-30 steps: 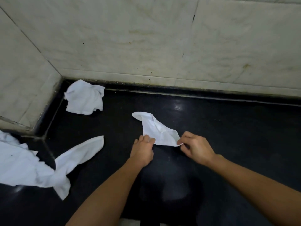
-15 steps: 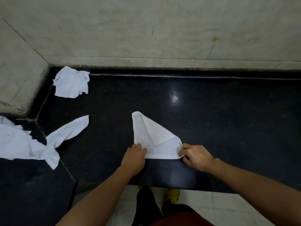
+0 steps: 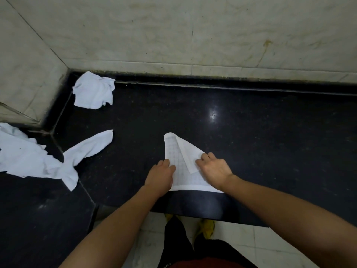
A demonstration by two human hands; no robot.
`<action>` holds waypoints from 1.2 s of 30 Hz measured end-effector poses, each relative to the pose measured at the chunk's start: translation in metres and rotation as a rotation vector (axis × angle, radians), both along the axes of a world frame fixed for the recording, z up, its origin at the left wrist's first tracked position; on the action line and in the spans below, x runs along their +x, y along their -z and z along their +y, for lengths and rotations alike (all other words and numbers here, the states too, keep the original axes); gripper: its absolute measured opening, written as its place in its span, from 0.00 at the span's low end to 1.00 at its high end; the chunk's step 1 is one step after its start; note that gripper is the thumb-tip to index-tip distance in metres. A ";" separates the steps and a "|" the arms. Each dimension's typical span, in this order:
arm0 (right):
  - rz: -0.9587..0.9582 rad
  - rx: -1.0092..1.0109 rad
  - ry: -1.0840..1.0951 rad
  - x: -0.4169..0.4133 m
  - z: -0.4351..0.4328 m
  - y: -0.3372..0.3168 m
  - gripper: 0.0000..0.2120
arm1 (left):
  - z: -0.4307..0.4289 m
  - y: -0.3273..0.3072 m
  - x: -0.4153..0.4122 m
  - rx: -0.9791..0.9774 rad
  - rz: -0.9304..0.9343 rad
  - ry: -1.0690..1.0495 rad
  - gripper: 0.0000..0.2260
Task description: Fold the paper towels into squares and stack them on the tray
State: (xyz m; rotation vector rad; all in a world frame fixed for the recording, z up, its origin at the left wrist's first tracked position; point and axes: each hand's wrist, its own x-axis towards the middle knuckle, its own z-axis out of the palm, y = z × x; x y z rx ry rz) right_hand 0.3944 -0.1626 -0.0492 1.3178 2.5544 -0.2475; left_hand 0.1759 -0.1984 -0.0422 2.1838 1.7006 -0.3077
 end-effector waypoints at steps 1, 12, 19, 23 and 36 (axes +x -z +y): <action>-0.021 0.008 -0.010 -0.004 0.001 0.002 0.16 | 0.002 0.000 0.000 -0.018 0.019 0.021 0.13; 0.363 -0.240 1.054 0.024 0.062 -0.003 0.12 | 0.011 0.006 -0.012 -0.072 0.031 0.131 0.16; 0.282 0.045 0.543 0.023 0.043 0.003 0.17 | 0.056 0.001 -0.019 0.034 -0.090 0.189 0.15; 0.147 -0.142 0.316 0.006 0.040 0.010 0.26 | 0.095 0.000 -0.018 -0.136 0.006 0.156 0.32; 0.223 -0.006 0.191 0.022 0.023 -0.012 0.12 | 0.075 -0.003 -0.008 -0.012 -0.038 0.172 0.16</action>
